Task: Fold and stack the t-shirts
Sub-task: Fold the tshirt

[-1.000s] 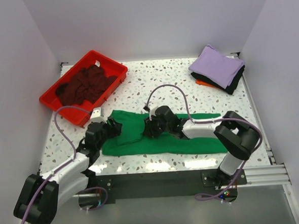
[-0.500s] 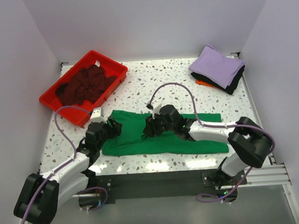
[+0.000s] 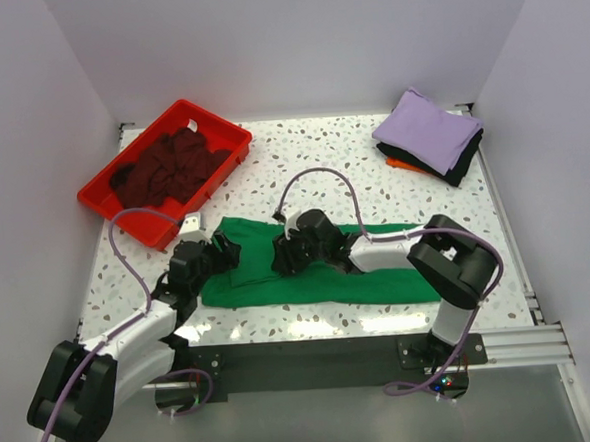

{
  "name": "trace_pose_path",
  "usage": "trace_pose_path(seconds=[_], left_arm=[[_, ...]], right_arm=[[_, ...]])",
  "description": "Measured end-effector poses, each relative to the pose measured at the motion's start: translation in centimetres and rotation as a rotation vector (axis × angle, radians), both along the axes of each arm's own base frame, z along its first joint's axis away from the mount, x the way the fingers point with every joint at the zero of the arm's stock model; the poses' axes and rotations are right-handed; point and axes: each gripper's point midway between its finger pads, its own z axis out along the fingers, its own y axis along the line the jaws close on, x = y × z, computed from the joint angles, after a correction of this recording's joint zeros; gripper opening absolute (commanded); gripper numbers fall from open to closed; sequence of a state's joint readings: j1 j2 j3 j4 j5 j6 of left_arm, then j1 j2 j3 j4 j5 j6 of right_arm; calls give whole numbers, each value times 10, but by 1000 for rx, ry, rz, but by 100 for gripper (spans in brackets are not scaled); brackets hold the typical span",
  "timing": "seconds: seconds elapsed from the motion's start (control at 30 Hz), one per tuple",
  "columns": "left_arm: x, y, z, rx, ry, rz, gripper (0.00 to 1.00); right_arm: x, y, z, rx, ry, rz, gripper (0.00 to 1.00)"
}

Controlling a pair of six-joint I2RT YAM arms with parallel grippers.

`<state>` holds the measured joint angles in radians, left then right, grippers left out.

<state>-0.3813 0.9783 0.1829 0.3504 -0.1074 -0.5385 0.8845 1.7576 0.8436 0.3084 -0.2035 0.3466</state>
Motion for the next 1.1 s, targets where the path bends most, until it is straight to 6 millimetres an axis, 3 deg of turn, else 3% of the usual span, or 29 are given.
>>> trace_pose_path(seconds=[0.37,0.57,0.7,0.8,0.87,1.0,1.1], left_arm=[[-1,0,-5,6,15,-1,67],[-2,-5,-3,8,11,-18,67],[-4,-27,8,5,-18,-78,67],[-1,-47,19,-7,-36,-130,67],[3,-58,21,-18,-41,-152,67],[6,-69,7,-31,0,-170,67],[7,-73,-9,-29,45,-176,67]], right_arm=[[-31,-27,-2,-15,27,1,47],[-33,-44,20,-11,-15,-41,50],[-16,-63,50,-18,-111,-157,56],[1,-82,60,-43,-155,-255,56],[18,-99,60,-68,-166,-331,56],[48,-146,47,-107,-146,-487,56],[56,-178,29,-145,-110,-574,56]])
